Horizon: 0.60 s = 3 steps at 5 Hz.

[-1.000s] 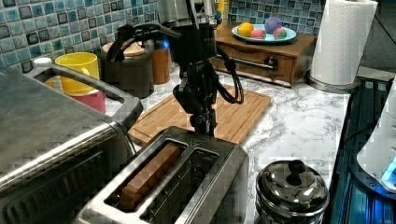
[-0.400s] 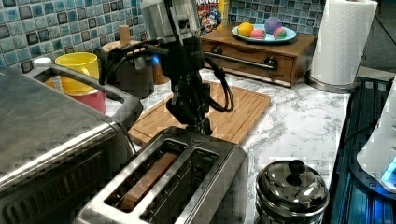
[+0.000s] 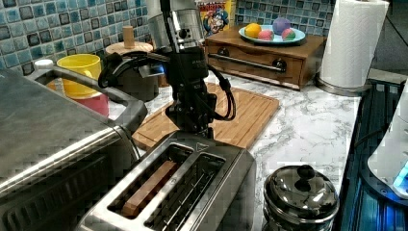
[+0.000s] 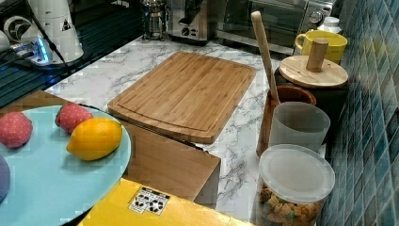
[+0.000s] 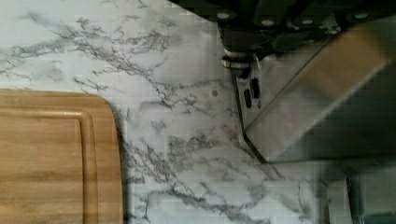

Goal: Turn on the toaster.

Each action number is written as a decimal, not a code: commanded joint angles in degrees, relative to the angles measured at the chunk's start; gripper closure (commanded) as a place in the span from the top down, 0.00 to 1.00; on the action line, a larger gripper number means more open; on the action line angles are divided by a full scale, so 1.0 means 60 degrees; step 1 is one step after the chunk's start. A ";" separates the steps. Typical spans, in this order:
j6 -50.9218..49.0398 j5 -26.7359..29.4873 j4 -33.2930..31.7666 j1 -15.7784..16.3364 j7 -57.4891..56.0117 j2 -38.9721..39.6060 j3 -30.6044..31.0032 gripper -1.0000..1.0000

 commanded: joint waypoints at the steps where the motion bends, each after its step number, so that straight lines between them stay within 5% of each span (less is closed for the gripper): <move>1: 0.1990 0.0116 -0.3255 0.0193 -0.0411 0.2749 0.0629 0.00; 3: 0.2013 0.0038 -0.3258 0.0060 -0.0355 0.2769 0.0742 0.00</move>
